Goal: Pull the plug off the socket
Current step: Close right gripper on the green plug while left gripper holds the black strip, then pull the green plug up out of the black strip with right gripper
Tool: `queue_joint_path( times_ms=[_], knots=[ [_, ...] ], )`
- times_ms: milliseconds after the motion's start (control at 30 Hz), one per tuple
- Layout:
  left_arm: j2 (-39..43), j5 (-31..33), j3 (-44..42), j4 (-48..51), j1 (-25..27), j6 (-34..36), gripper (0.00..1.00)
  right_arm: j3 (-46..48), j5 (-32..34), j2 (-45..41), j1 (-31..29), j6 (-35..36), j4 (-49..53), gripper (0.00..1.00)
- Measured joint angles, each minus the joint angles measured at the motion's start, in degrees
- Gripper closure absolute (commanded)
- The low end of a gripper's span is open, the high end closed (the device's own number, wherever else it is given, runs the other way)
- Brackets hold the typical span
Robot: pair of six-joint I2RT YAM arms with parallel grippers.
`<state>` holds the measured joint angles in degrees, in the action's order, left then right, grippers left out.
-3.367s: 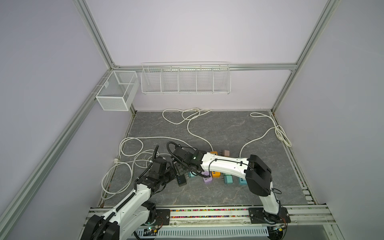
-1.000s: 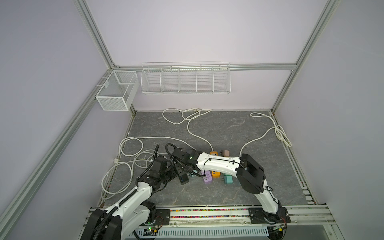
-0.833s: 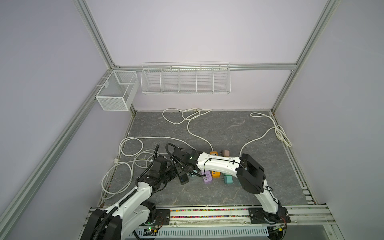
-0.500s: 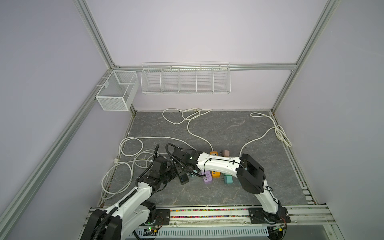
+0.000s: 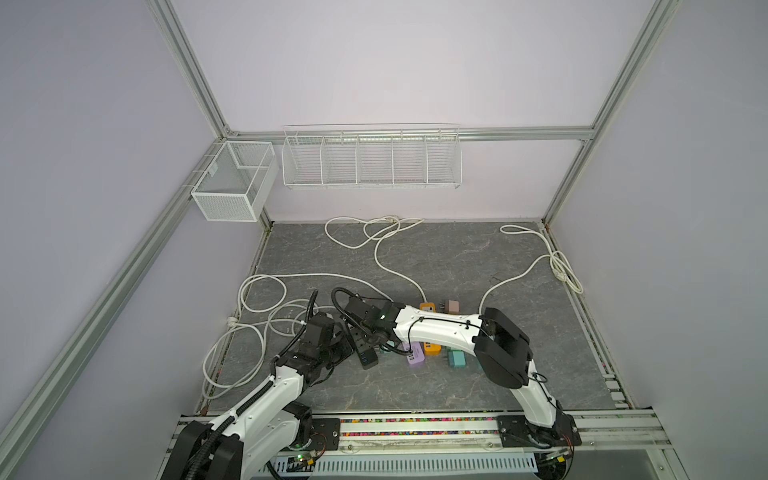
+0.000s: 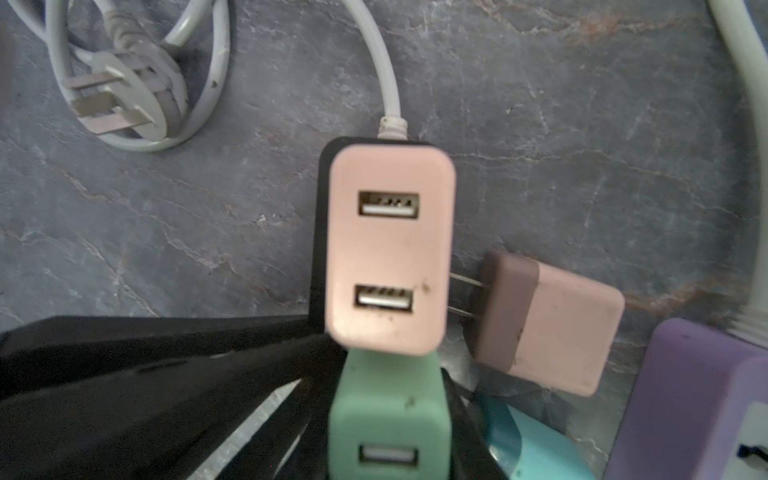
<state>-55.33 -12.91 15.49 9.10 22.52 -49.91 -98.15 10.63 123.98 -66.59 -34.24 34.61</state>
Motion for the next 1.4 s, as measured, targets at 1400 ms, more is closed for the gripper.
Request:
queue_joint_path(
  times_ms=[1400],
  knots=[
    [3.15,0.44,1.09,6.05,-0.02,-0.17,0.74,10.67,-2.69,-16.7,1.42,0.13,-2.14,0.74]
  ],
)
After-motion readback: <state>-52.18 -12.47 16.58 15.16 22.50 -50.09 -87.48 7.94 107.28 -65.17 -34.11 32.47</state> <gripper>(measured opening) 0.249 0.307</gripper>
